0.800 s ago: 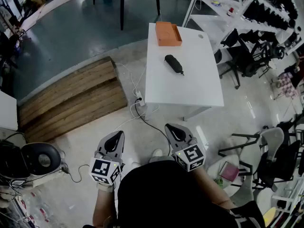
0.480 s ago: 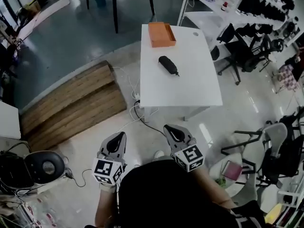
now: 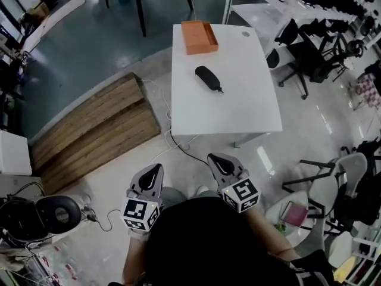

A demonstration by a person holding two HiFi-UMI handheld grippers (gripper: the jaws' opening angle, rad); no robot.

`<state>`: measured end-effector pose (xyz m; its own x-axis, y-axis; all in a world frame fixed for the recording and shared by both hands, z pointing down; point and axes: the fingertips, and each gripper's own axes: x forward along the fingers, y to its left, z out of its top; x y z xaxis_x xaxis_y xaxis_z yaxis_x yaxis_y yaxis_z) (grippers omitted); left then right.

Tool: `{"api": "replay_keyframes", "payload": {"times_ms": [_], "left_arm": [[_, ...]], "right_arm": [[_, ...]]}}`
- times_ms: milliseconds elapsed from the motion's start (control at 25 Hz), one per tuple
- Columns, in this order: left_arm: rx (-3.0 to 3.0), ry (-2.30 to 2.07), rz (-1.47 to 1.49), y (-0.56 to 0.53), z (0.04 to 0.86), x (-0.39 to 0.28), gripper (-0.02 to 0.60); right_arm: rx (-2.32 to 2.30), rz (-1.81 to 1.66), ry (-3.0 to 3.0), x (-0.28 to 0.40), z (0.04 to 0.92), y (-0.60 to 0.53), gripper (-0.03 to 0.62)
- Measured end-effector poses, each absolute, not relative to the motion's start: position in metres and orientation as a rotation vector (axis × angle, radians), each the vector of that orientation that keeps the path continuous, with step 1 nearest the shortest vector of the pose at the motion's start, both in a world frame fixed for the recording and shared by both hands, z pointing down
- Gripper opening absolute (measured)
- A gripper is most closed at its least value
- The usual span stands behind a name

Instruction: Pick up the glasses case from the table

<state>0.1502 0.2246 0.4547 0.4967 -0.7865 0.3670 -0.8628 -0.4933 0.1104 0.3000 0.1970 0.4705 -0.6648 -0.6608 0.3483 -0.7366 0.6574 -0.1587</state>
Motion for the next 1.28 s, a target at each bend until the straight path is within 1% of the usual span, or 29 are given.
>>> {"api": "replay_keyframes", "payload": {"times_ms": [160, 360, 520, 720, 920, 1120, 1280], "left_arm": [[2.430, -1.411, 0.399, 0.211, 0.464, 0.130, 0.018], [2.421, -1.412, 0.390, 0.170, 0.470, 0.080, 0.018], [2.441, -1.387, 0.387, 0.127, 0.473, 0.022, 0.018], [2.456, -1.346, 0.365, 0.073, 0.475, -0.056, 0.018], [2.476, -1.299, 0.362, 0.036, 0.479, -0.117, 0.018], [2.463, -1.274, 0.382, 0.021, 0.490, -0.150, 0.018], [2.431, -1.289, 0.382, 0.006, 0.491, -0.166, 0.018]], "right_arm": [[1.121, 0.446, -2.617, 0.286, 0.479, 0.180, 0.026], [1.104, 0.434, -2.593, 0.240, 0.482, 0.143, 0.026], [1.121, 0.430, -2.559, 0.188, 0.490, 0.102, 0.026], [1.140, 0.425, -2.543, 0.104, 0.487, 0.047, 0.026], [1.148, 0.413, -2.544, 0.035, 0.486, 0.005, 0.026], [1.113, 0.385, -2.553, -0.006, 0.485, -0.020, 0.026], [1.088, 0.376, -2.550, -0.021, 0.484, -0.040, 0.026]]}}
